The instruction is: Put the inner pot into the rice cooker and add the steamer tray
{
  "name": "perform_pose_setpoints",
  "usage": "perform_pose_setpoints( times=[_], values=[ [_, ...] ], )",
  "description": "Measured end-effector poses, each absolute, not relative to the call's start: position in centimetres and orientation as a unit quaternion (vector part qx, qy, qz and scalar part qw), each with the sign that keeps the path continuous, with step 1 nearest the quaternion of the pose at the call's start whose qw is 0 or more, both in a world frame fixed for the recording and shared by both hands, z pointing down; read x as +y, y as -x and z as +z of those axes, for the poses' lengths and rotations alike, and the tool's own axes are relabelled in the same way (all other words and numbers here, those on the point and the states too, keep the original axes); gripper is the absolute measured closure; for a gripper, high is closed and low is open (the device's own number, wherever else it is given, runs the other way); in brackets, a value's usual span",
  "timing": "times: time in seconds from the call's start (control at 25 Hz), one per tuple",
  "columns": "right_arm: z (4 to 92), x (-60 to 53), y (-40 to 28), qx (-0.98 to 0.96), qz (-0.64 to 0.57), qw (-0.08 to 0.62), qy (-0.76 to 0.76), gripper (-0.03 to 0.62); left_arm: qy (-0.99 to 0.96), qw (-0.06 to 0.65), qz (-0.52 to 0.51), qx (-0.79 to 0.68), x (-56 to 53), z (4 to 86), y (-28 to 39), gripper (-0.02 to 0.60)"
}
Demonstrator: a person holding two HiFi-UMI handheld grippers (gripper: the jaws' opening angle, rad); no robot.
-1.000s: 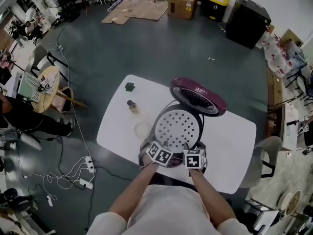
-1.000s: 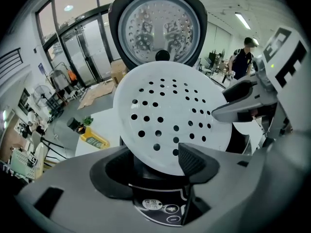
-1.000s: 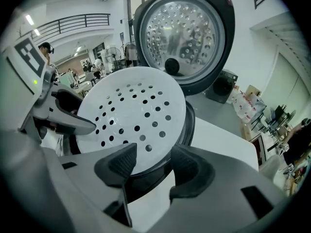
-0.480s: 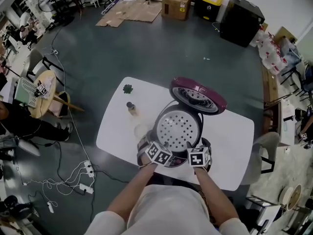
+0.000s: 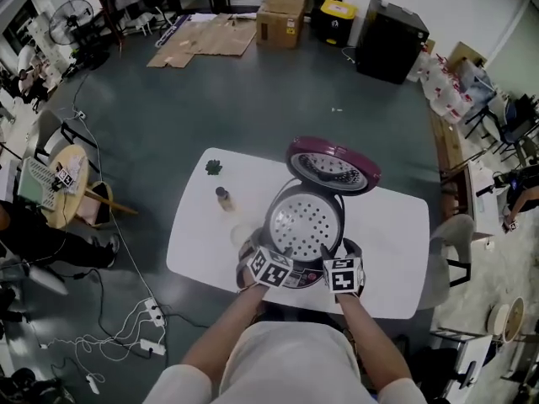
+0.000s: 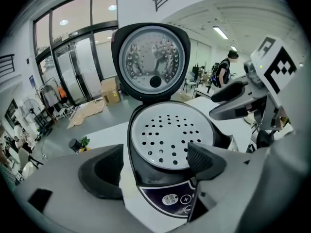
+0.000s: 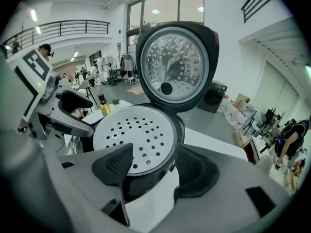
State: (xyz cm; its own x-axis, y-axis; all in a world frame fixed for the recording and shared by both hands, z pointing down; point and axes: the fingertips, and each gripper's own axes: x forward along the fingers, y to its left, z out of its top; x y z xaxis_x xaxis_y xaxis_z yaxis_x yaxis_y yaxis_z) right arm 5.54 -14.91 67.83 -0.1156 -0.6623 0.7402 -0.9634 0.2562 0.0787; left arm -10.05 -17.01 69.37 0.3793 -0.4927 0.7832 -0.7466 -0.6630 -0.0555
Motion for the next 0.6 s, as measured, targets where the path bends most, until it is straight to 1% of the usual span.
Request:
perform_pose_setpoints(
  times=[0.32,0.6],
  values=[
    [63.4,-13.1,-5.7,-0.719,0.199,0.277,-0.605,0.370,-0.847,0.170,0.335,-0.375,-16.1,65.6,9.7,0.244],
    [60.1,-10.9,-5.6,-0.742,0.177,0.250,-0.596,0.441,-0.856,0.178,0.278,-0.399,-14.2,62.3,9.9,0.345]
  ],
)
